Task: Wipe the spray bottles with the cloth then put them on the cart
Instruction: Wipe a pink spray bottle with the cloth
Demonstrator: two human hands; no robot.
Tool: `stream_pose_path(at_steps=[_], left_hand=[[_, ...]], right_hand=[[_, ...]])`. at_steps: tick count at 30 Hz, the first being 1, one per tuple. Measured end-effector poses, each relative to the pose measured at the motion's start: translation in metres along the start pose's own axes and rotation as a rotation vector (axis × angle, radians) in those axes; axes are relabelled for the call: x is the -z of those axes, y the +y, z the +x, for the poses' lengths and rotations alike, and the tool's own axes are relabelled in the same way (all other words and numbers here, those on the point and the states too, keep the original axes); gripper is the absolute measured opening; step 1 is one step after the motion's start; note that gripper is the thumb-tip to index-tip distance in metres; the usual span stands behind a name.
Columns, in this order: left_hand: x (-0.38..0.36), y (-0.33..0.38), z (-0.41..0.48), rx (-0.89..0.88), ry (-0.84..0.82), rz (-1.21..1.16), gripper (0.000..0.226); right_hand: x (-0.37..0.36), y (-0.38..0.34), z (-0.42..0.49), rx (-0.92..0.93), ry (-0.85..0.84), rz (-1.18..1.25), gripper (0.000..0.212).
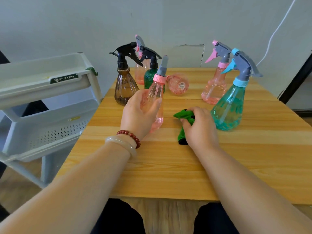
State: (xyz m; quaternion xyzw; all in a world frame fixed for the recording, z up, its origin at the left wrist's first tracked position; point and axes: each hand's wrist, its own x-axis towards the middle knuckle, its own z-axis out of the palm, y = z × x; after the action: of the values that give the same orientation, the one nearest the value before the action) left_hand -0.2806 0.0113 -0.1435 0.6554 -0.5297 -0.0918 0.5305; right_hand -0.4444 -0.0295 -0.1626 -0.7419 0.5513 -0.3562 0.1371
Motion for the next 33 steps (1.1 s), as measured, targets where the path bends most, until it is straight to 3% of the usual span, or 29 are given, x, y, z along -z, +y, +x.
stream_pose_path(at_steps=[5, 11, 16, 20, 23, 27, 33], left_hand=[[-0.001, -0.002, -0.003, 0.020, -0.067, -0.027, 0.034], [0.005, -0.003, -0.005, 0.016, -0.078, -0.064, 0.021], [0.005, -0.006, -0.007, 0.033, -0.080, -0.077, 0.040], [0.004, -0.004, -0.003, 0.051, -0.182, -0.108, 0.065], [0.005, -0.005, -0.001, 0.063, -0.234, -0.205, 0.055], [0.005, -0.006, 0.001, -0.007, -0.178, -0.158, 0.037], [-0.003, -0.013, 0.001, -0.012, -0.141, -0.128, 0.052]], right_hand=[[-0.002, 0.002, 0.001, 0.018, 0.015, 0.018, 0.025], [-0.006, 0.003, 0.002, 0.156, 0.097, 0.154, 0.028], [-0.009, 0.003, 0.002, 0.250, 0.140, 0.211, 0.028], [-0.010, 0.005, 0.003, 0.259, 0.221, 0.249, 0.028], [-0.010, 0.006, 0.004, 0.255, 0.245, 0.278, 0.028], [-0.008, 0.003, 0.005, 0.265, 0.229, 0.304, 0.025], [-0.006, -0.004, 0.000, 0.400, 0.282, 0.265, 0.016]])
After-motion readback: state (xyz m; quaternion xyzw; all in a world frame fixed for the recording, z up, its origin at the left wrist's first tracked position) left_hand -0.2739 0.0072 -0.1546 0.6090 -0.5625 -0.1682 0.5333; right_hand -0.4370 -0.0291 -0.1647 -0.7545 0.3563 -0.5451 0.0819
